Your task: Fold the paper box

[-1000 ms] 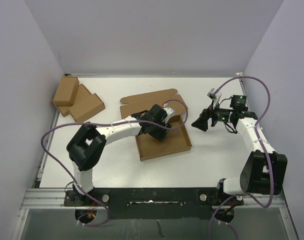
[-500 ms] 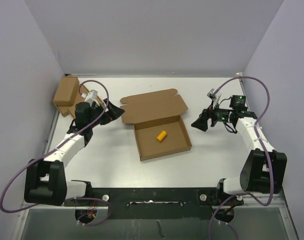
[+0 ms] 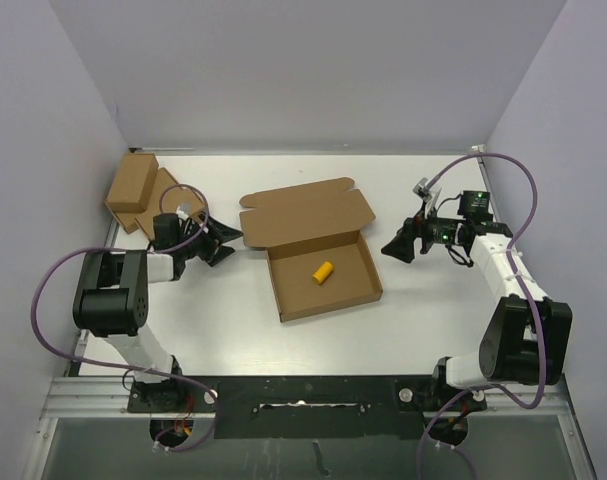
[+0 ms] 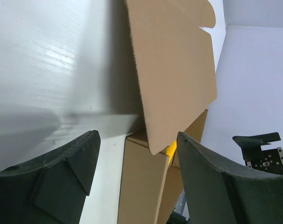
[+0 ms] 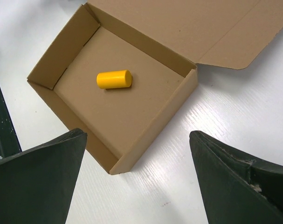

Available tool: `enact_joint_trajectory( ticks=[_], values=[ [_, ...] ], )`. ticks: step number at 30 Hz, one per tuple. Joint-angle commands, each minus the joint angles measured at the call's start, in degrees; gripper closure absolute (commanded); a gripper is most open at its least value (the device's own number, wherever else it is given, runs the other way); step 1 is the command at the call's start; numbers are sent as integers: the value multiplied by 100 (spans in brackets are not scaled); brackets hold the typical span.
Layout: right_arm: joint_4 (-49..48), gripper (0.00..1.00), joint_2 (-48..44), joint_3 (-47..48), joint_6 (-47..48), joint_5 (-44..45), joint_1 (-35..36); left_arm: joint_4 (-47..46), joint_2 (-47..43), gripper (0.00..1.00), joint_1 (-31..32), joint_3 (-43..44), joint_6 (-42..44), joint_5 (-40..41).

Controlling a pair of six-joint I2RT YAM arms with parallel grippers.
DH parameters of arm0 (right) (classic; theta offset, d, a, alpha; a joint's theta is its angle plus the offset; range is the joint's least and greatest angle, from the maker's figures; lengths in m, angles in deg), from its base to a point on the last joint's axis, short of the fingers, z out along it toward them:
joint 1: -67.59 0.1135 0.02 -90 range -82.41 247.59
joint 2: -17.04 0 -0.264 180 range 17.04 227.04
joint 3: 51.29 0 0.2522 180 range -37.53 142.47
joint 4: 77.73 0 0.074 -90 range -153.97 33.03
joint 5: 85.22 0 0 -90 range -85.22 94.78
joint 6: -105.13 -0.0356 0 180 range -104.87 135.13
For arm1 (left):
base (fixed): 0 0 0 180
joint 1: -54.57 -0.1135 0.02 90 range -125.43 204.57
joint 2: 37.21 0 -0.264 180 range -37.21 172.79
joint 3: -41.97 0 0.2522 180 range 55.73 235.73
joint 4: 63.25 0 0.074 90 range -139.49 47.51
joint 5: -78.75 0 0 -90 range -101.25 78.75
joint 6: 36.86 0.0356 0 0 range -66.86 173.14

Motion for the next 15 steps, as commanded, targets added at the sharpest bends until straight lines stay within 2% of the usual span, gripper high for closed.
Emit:
enact_joint_trajectory(
  ticks=[1, 15],
  values=[
    [-177, 2, -24, 48, -44, -215, -16, -910, 427, 35, -43, 365, -254, -364],
    [-149, 2, 113, 90, -28, -215, 55, -499, 940, 34, -43, 869, 149, -231]
  ],
)
